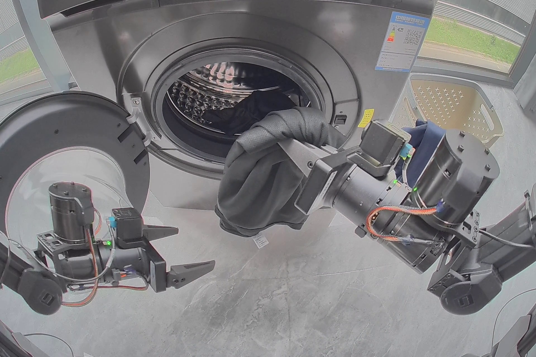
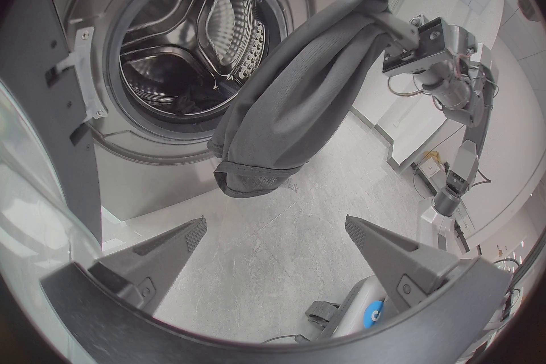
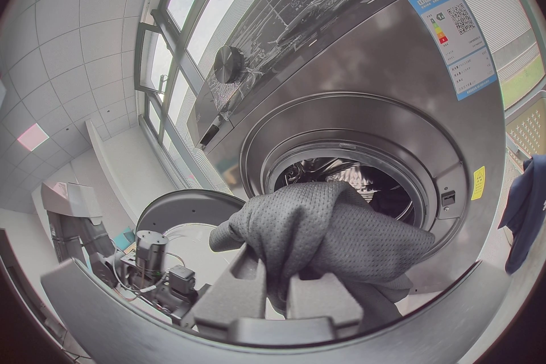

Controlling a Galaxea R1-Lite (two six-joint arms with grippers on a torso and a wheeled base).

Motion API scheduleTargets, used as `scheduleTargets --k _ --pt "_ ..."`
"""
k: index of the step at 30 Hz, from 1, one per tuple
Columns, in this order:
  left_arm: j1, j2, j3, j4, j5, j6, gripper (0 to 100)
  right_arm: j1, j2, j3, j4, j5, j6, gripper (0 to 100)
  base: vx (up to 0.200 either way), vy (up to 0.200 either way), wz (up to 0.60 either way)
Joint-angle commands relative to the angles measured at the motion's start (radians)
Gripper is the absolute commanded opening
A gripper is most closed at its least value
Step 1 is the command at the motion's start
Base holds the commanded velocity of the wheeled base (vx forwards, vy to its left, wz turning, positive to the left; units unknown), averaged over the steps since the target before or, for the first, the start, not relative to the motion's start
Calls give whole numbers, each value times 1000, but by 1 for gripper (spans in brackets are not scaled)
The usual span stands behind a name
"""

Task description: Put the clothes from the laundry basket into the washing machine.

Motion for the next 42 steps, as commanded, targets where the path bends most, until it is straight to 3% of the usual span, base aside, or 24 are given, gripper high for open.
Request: scheduleTargets --k 1,11,19,26,42 --pt "-7 145 -45 -43 2 -3 100 14 -6 -4 0 0 -2 0 0 0 0" --pt "2 291 -142 -92 6 -6 100 26 -8 -2 -2 0 -2 0 0 0 0" --pt "4 427 -218 -198 42 -7 100 38 -18 5 -2 -2 -5 0 0 0 0" --pt "7 481 -283 -227 48 -9 100 51 -26 15 -2 -3 -3 0 0 0 0" --pt "-38 551 -301 -424 53 -12 100 52 -14 15 -2 -3 -3 0 0 0 0"
